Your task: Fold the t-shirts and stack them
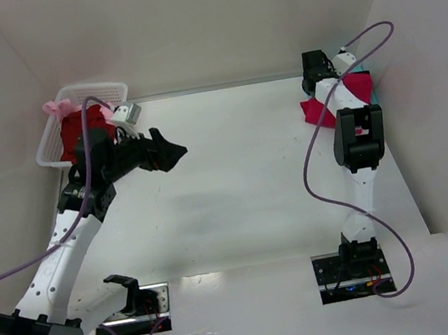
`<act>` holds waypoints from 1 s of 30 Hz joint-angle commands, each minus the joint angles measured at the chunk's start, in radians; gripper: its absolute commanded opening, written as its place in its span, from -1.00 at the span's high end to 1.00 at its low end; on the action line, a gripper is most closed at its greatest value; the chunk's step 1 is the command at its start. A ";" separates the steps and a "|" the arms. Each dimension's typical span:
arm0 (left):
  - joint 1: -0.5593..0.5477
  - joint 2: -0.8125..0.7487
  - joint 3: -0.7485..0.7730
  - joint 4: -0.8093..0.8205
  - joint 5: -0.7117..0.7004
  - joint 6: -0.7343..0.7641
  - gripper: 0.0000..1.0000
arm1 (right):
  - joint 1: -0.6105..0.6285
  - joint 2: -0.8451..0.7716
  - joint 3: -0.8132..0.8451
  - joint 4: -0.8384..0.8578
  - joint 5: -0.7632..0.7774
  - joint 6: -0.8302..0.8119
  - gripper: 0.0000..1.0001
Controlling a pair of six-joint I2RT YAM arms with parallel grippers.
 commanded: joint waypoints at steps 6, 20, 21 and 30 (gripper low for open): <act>-0.002 0.091 0.031 0.043 -0.001 0.003 -0.99 | 0.006 0.060 0.124 -0.014 0.176 0.025 0.82; -0.002 0.206 0.086 0.043 0.009 0.012 -0.99 | -0.055 0.265 0.316 -0.080 0.147 -0.034 0.82; -0.002 0.215 0.086 0.043 0.009 0.012 -0.99 | -0.055 0.266 0.334 -0.080 0.147 -0.046 0.82; -0.002 0.281 0.105 0.063 0.027 0.012 -0.99 | -0.074 0.409 0.549 -0.067 0.120 -0.150 0.73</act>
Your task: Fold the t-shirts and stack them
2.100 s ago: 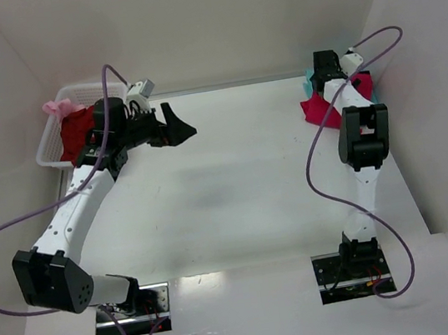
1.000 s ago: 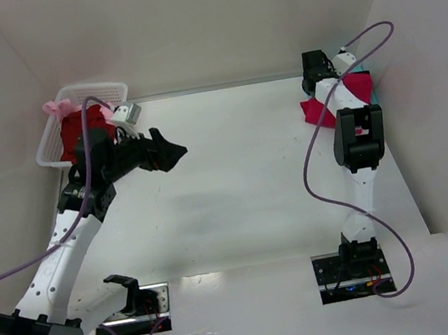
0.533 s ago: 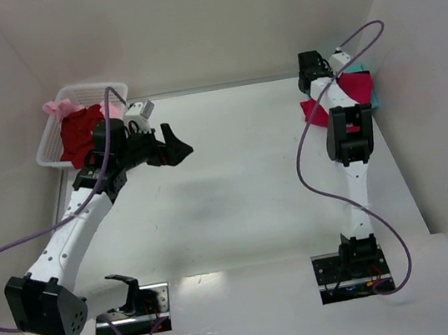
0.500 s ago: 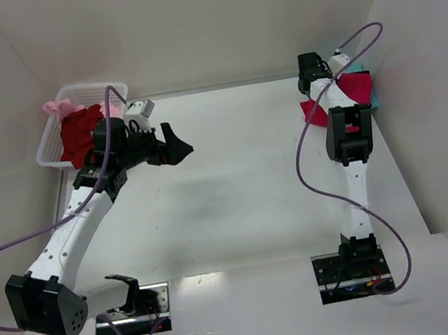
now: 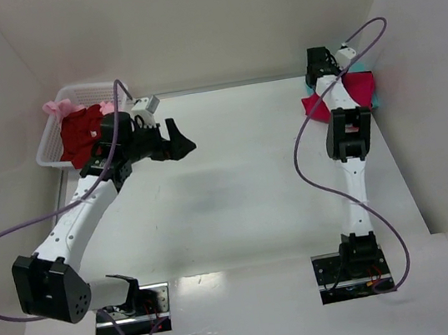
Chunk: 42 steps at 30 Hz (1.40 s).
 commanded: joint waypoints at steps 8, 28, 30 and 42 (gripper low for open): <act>-0.002 0.066 0.061 0.047 0.026 0.002 -0.99 | -0.018 0.170 0.297 0.018 -0.007 -0.110 0.70; -0.002 0.118 0.114 0.010 0.044 0.031 -0.99 | -0.087 0.244 0.427 0.018 -0.224 -0.176 0.53; -0.002 0.118 0.104 0.010 0.044 0.031 -0.99 | -0.087 0.253 0.441 0.018 -0.233 -0.195 0.53; -0.002 0.098 0.093 0.010 0.053 0.008 -0.99 | -0.087 0.274 0.486 0.018 -0.233 -0.244 0.42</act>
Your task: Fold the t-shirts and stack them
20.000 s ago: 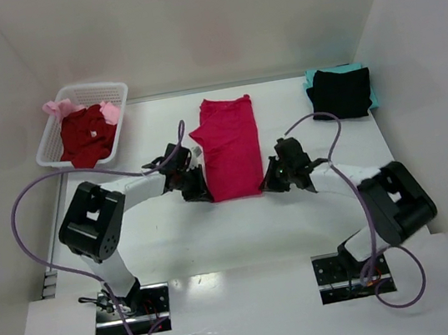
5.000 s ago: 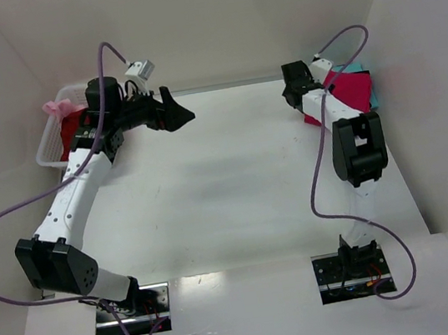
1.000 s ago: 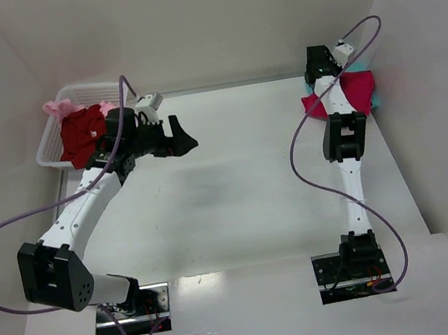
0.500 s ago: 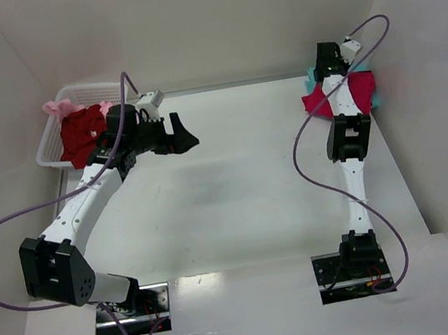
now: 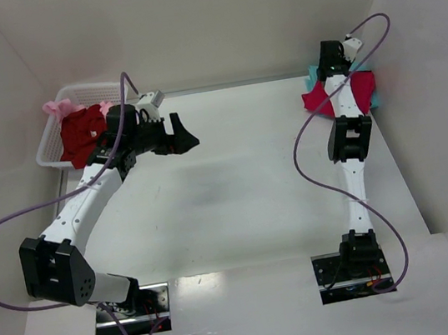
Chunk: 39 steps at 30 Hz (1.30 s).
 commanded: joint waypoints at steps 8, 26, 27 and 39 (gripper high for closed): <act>-0.002 -0.056 0.002 0.018 0.031 0.008 -0.99 | -0.015 0.025 0.101 0.023 -0.044 -0.035 0.11; -0.002 -0.148 0.061 -0.003 0.012 0.030 -0.99 | 0.141 -0.220 -0.040 -0.051 0.000 -0.079 -0.57; -0.002 -0.162 0.061 -0.014 0.012 0.039 -0.99 | 0.170 -0.248 -0.075 -0.038 0.021 -0.079 -0.57; -0.002 -0.222 0.041 -0.011 0.021 0.056 -0.99 | 0.190 -0.730 -0.831 0.203 -0.122 0.045 -0.87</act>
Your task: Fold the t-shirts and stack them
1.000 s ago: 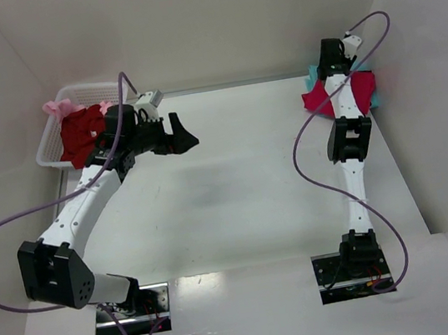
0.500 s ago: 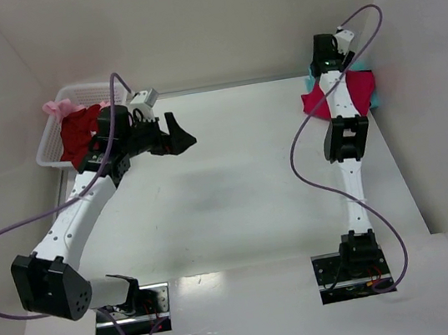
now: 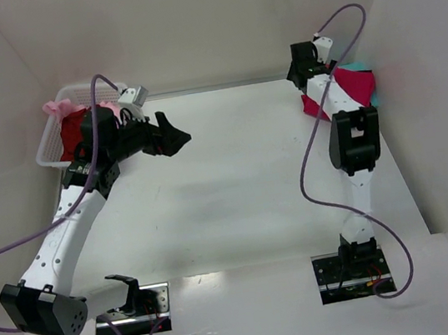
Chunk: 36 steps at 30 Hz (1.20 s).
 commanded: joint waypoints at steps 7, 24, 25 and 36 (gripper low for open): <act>-0.002 -0.024 0.008 -0.017 -0.173 0.023 -0.99 | 0.048 -0.602 -0.488 0.110 -0.304 0.081 -0.98; -0.002 0.120 -0.004 -0.100 -0.310 -0.017 -0.99 | 0.081 -1.346 -0.918 -0.191 -0.422 0.101 -0.98; -0.002 0.120 -0.027 -0.100 -0.310 -0.017 -0.99 | 0.081 -1.368 -0.959 -0.191 -0.413 0.091 -0.98; -0.002 0.022 -0.129 -0.104 -0.316 0.038 -0.99 | 0.081 -1.409 -1.059 -0.176 -0.431 0.092 -0.98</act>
